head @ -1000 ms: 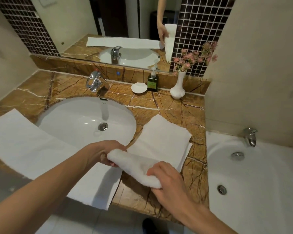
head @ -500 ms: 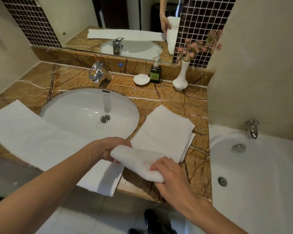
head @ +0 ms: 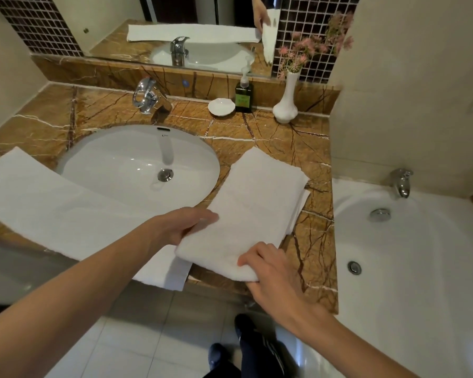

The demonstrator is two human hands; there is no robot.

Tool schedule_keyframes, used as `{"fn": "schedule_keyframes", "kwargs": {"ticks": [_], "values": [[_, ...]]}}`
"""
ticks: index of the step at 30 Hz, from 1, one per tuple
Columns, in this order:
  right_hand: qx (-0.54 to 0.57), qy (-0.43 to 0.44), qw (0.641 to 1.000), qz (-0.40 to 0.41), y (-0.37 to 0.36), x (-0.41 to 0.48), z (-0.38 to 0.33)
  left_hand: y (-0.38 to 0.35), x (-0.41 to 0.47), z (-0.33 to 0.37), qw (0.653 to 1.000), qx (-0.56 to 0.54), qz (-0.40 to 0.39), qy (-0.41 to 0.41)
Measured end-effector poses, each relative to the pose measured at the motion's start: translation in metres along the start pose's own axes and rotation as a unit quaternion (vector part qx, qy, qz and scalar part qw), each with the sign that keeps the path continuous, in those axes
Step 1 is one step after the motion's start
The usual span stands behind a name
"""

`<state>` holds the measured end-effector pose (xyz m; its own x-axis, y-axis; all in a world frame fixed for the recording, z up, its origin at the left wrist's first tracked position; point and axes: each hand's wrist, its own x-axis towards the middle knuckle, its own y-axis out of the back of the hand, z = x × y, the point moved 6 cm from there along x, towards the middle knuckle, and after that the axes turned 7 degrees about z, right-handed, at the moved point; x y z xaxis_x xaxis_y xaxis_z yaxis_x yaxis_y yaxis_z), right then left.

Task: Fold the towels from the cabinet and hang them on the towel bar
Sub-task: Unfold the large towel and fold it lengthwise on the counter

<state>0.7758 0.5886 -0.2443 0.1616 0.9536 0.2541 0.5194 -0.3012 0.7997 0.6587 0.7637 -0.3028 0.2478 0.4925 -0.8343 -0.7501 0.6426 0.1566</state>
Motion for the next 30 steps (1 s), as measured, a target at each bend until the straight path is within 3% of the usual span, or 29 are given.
{"fn": "schedule_keyframes", "kwargs": {"ticks": [3, 11, 15, 20, 23, 26, 30], "values": [[-0.034, 0.007, 0.999, -0.022, -0.009, -0.002, 0.001, -0.001, 0.005, 0.003, 0.999, -0.012, 0.037, -0.036], [-0.070, -0.018, 0.978, -0.195, -0.050, 0.000, 0.026, -0.002, 0.016, 0.004, 0.990, -0.108, 0.070, -0.065], [0.041, -0.132, 0.982, -0.130, -0.037, 0.029, 0.030, -0.006, 0.014, 0.003, 0.991, -0.097, 0.048, -0.074], [0.110, -0.238, 0.965, -0.004, -0.012, 0.101, 0.039, -0.028, -0.004, 0.011, 0.988, -0.077, -0.053, -0.122], [0.119, -0.314, 0.940, -0.053, -0.019, 0.138, 0.047, -0.043, -0.014, 0.011, 0.992, -0.026, -0.011, -0.125], [0.046, -0.355, 0.927, -0.114, -0.025, 0.159, 0.059, -0.059, -0.021, 0.013, 0.990, 0.018, 0.040, -0.135], [0.059, -0.381, 0.919, -0.078, -0.018, 0.166, 0.074, -0.072, -0.034, 0.018, 0.990, -0.071, -0.010, -0.125]]}}
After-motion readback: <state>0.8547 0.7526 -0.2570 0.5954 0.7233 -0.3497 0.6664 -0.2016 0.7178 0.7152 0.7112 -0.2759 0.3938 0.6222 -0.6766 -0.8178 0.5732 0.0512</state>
